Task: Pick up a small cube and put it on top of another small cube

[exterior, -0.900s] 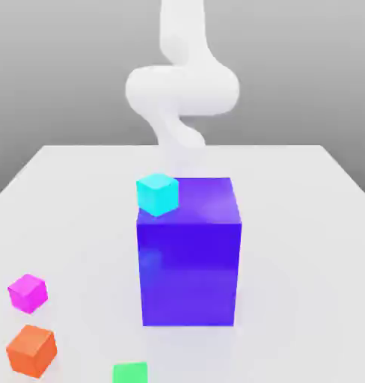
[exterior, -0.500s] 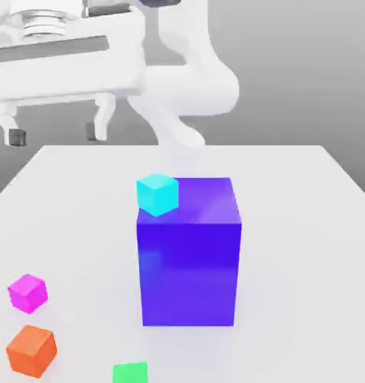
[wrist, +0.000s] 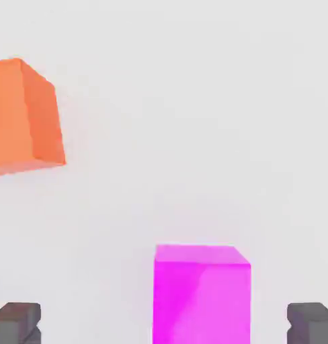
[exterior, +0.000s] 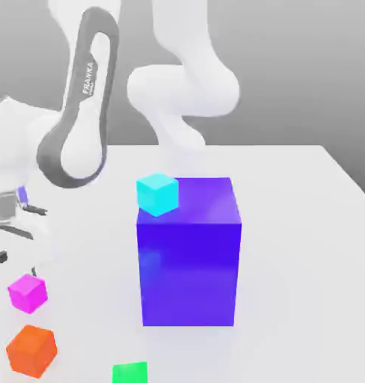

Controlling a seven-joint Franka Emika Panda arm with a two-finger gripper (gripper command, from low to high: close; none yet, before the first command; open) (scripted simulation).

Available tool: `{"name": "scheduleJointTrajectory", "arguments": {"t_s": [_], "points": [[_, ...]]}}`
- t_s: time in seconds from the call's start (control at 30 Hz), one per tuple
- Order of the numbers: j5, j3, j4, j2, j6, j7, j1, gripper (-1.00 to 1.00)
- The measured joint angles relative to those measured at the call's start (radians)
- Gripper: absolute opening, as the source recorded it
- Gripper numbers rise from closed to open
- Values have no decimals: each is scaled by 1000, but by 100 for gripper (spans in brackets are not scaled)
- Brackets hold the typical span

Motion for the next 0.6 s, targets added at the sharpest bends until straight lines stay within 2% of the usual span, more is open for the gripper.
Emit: {"name": "scheduleJointTrajectory", "arguments": {"t_s": [0.13, 0.17, 0.4, 0.6], "points": [[124, 118, 30, 116, 81, -96, -95, 0], [152, 149, 37, 143, 99, -117, -120, -100], [155, 156, 38, 148, 103, -120, -127, -100], [-25, 9, -5, -7, -3, 17, -18, -100]]}}
